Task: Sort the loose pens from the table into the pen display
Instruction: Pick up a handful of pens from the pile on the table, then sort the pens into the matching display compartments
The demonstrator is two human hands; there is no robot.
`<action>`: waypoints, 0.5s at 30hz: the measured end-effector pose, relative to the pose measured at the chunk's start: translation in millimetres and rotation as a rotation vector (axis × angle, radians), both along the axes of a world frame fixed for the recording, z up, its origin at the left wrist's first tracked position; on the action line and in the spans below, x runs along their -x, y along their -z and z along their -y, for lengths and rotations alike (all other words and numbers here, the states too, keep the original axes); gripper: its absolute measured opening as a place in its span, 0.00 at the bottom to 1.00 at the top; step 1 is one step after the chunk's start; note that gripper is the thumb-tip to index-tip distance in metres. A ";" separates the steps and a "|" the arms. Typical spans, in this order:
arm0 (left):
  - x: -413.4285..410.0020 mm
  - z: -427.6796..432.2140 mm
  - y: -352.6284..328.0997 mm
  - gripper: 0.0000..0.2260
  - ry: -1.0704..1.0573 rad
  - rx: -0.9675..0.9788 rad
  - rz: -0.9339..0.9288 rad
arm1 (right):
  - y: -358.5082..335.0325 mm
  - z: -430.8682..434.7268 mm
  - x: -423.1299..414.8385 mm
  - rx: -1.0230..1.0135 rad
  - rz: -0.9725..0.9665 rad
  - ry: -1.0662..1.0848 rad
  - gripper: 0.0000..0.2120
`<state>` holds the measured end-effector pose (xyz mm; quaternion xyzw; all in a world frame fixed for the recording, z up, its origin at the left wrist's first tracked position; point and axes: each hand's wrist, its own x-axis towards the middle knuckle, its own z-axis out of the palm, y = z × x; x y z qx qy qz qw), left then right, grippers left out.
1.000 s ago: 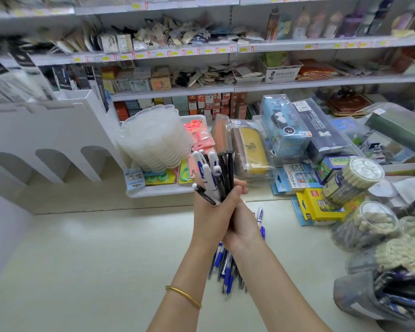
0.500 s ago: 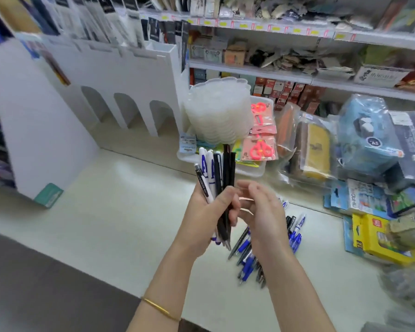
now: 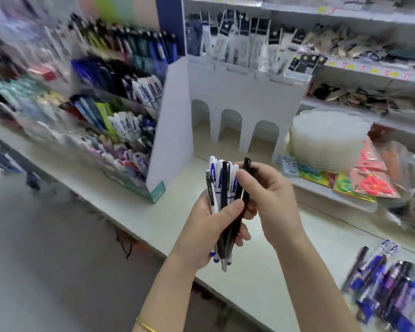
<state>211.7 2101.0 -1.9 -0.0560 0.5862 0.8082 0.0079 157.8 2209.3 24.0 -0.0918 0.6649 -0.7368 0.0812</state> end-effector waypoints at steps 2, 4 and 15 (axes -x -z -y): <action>-7.0 49.8 -5.3 0.06 -0.051 0.037 0.009 | 1.4 51.4 -2.9 0.017 -0.016 0.011 0.03; -15.5 101.2 -9.6 0.08 -0.125 0.046 0.018 | 0.8 102.8 -5.1 0.039 -0.022 -0.008 0.03; -19.5 266.1 -29.7 0.10 -0.313 0.287 0.006 | -22.5 275.1 12.5 -0.161 -0.178 -0.193 0.08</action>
